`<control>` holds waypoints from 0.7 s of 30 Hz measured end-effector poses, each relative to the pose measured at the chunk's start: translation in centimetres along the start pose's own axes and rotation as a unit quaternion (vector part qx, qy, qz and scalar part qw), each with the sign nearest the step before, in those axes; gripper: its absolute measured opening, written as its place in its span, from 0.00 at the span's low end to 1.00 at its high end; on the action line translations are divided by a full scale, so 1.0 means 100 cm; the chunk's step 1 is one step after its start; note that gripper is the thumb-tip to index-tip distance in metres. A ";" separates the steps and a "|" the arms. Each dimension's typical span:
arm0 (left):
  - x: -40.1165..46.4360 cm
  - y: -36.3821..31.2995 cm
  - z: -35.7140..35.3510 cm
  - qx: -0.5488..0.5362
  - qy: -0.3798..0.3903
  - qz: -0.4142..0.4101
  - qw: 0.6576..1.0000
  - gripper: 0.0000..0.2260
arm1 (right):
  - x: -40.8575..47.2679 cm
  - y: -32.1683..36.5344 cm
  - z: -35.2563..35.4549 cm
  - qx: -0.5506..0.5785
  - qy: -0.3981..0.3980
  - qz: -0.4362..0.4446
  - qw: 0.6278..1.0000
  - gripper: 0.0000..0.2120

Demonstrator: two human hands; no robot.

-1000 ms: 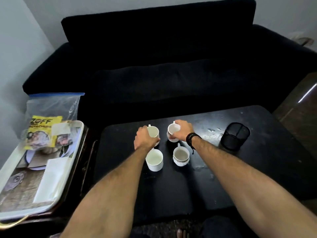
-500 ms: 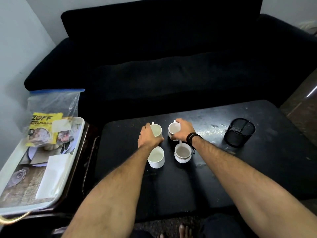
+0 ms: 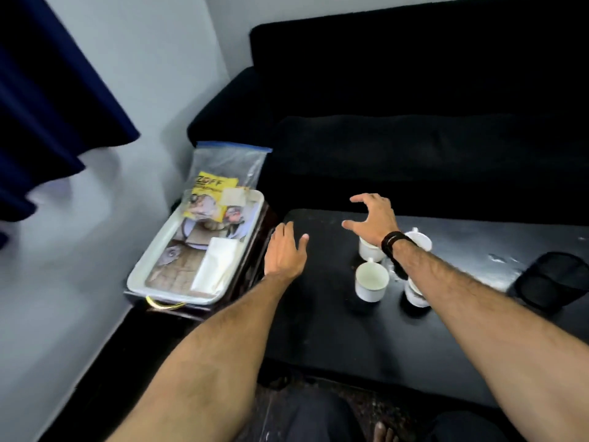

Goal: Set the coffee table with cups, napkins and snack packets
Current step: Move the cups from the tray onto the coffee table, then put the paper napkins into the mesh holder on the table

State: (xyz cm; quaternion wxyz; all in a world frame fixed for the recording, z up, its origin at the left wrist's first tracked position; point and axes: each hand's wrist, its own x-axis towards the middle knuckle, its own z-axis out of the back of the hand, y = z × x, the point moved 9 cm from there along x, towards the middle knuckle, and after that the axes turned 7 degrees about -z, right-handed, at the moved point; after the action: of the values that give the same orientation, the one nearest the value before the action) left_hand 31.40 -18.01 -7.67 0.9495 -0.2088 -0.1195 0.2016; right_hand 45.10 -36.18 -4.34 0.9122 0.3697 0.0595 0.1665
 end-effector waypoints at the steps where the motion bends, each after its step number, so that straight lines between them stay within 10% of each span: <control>1: -0.007 0.017 0.016 0.010 -0.023 0.007 1.000 0.25 | -0.004 0.018 -0.014 0.009 0.020 0.013 1.000 0.26; 8: -0.050 0.132 0.101 0.094 -0.111 0.102 0.984 0.20 | -0.027 0.125 -0.115 0.016 0.135 0.061 0.989 0.26; 21: -0.087 0.230 0.079 0.139 0.012 0.252 0.958 0.30 | -0.044 0.204 -0.245 -0.164 0.208 0.087 0.960 0.31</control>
State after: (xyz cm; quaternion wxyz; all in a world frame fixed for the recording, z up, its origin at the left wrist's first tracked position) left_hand 13.52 0.09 -12.13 0.8891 -0.1002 -0.0223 0.4460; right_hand 30.02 -8.00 -7.92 0.9097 0.1763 0.1879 0.3258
